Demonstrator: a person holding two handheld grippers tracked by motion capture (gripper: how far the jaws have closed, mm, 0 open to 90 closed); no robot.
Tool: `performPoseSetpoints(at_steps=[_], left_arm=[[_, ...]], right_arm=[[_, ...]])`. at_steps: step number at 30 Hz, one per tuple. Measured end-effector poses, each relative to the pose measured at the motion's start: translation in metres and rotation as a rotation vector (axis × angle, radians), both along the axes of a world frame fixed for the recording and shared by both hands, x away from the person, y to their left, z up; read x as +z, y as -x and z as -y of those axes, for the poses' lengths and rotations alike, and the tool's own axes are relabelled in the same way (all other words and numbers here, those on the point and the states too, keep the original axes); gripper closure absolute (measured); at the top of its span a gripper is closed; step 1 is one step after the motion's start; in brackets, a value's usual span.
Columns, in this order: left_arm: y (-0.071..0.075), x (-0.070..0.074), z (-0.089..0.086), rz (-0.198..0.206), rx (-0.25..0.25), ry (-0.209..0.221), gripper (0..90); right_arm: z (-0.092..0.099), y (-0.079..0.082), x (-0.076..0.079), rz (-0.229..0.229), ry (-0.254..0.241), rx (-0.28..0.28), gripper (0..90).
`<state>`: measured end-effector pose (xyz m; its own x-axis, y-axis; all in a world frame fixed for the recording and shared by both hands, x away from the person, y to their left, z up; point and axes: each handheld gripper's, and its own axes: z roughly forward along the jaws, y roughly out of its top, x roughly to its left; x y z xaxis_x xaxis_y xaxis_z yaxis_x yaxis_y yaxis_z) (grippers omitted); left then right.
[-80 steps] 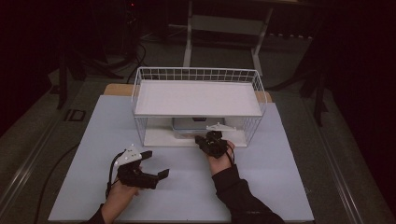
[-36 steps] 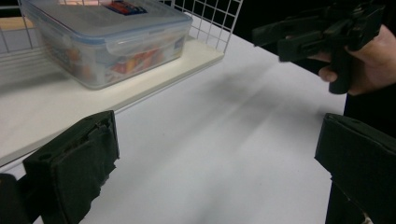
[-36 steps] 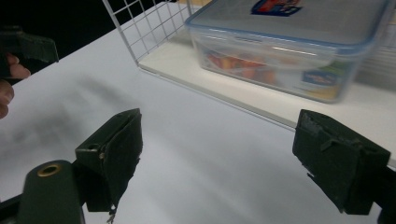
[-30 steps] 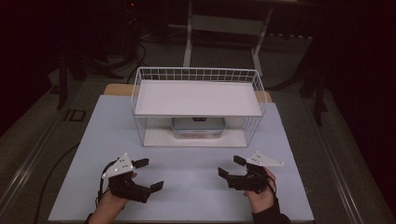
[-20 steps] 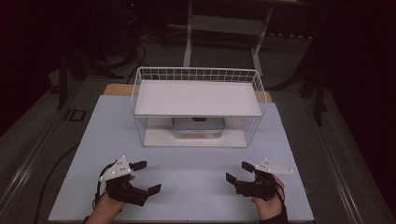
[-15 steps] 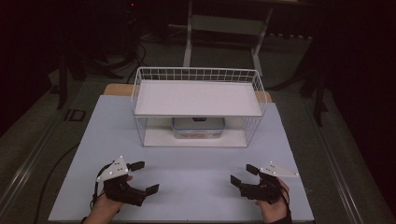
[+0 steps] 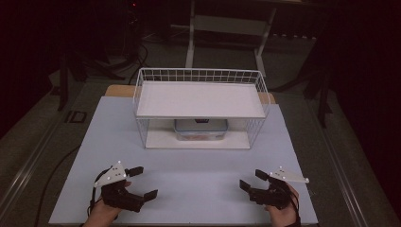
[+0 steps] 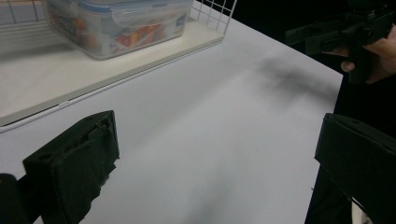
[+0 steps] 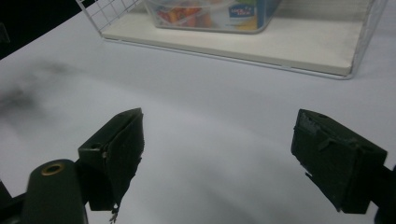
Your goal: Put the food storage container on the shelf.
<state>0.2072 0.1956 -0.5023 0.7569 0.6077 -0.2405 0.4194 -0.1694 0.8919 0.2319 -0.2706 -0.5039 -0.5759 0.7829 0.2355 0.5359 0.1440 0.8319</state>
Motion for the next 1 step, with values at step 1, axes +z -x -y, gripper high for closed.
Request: performPoseSetpoints(at_steps=[1], left_arm=[[0.0, 0.0, 0.0, 0.0, 0.0, 0.0, 0.0]], right_arm=[[-0.0001, -0.0001, -0.0003, -0.003, 0.001, 0.001, 16.8]])
